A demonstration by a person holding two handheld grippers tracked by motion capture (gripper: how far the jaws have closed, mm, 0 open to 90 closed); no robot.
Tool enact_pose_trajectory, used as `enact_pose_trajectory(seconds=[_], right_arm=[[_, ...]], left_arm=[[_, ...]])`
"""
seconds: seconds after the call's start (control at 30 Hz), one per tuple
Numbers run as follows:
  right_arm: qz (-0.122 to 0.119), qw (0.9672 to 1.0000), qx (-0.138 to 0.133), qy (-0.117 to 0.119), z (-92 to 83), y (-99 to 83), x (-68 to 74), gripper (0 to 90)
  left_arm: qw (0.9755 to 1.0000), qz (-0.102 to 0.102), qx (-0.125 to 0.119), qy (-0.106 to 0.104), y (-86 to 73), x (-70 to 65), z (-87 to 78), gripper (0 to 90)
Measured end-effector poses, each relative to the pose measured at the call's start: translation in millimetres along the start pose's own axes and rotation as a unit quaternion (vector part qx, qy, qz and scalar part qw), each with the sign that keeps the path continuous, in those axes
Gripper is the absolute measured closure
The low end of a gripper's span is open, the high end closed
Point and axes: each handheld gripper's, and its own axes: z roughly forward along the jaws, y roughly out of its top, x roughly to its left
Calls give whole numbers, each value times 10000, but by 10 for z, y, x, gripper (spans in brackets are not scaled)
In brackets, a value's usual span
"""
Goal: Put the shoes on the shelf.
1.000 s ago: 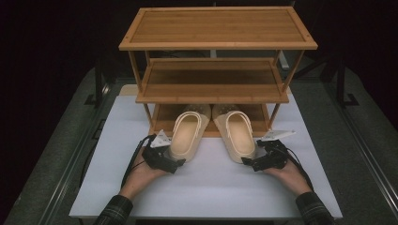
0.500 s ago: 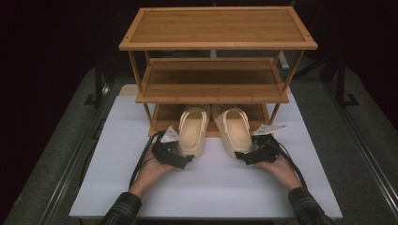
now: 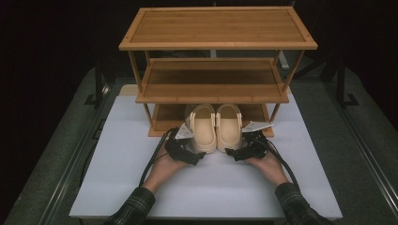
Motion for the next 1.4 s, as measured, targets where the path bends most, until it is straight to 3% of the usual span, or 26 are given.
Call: enact_pose_trajectory(seconds=[0.17, 0.3, 0.43, 0.63, 0.83, 0.87, 0.93, 1.03, 1.1, 1.17, 1.2, 1.23, 1.27, 1.4], right_arm=[[55, 9998, 16, -198, 39, 45, 70, 0], [232, 9996, -101, -137, 9, 105, 110, 0], [219, 9995, -156, -135, 8, 160, 124, 2], [370, 9987, -332, -92, 33, 228, 53, 2], [402, 9984, -365, -165, 124, 333, -15, 2], [417, 9983, -357, -174, 141, 348, -33, 1], [420, 9983, -351, -211, 175, 383, -64, 0], [479, 9976, -458, -217, 228, 422, -115, 1], [499, 9980, -326, -219, 283, 444, -138, 1], [613, 9976, -186, -244, 331, 468, -122, 1], [426, 9983, -278, -280, 366, 474, -148, 1], [388, 9983, -332, -275, 395, 480, -153, 3], [410, 9983, -358, -216, 413, 483, -157, 7], [369, 9979, -429, -309, 469, 487, -182, 18]], left_arm=[[9999, -103, 2, 35, 5, 27, -10, 19], [9999, -126, 17, 68, 9, 36, -21, 19], [9998, -168, -7, 74, 36, 85, -63, 19], [9992, -327, -241, 47, 114, 166, -59, 19], [9988, -428, -246, 22, 139, 301, 16, 18], [9991, -371, -215, 48, 148, 314, 21, 18], [9985, -498, -236, 57, 170, 343, 55, 18], [9991, -369, -177, 119, 214, 427, 93, 16], [9991, -378, -100, 172, 232, 475, 135, 5], [9984, -533, -74, 171, 232, 517, 164, 0], [9980, -592, -99, 208, 228, 555, 177, 0], [9975, -640, -147, 243, 223, 588, 186, 0], [9982, -555, -70, 232, 218, 636, 185, 0], [9981, -552, 16, 267, 225, 686, 233, 0]])
